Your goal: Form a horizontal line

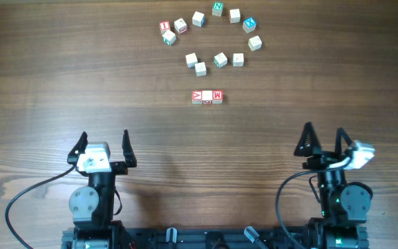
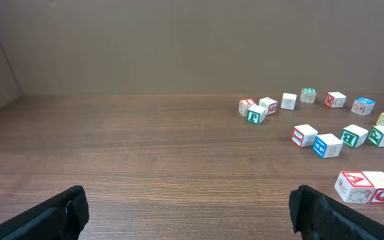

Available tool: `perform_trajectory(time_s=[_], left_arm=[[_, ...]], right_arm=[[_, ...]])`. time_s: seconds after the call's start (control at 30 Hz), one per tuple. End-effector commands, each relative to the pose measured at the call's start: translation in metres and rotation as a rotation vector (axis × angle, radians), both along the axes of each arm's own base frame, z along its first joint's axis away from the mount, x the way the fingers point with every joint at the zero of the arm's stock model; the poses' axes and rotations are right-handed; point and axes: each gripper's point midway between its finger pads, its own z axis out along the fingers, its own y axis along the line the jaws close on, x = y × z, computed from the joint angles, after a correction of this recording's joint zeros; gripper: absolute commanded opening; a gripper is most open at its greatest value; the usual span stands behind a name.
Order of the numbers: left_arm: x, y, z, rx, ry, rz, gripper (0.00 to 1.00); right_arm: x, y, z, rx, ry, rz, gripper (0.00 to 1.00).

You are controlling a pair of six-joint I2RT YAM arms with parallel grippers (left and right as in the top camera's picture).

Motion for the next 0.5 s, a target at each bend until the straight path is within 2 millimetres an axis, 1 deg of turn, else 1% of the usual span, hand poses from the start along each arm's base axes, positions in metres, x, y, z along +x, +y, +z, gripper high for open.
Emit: perform_trajectory(time_s=[0.0,0.47], left_arm=[[0.0003,-0.0022,-0.0014,0.019,-0.005,-0.014,1.0],[0.0003,-0.0022,-0.0014,0.019,-0.005,-0.014,1.0]], right_arm=[[-0.0011,0.0116,0.0028,-0.27,-0.021,0.053,1.0],[-0.001,0.0105,0.0029,-0.289,-0.021,0.047,0.99]])
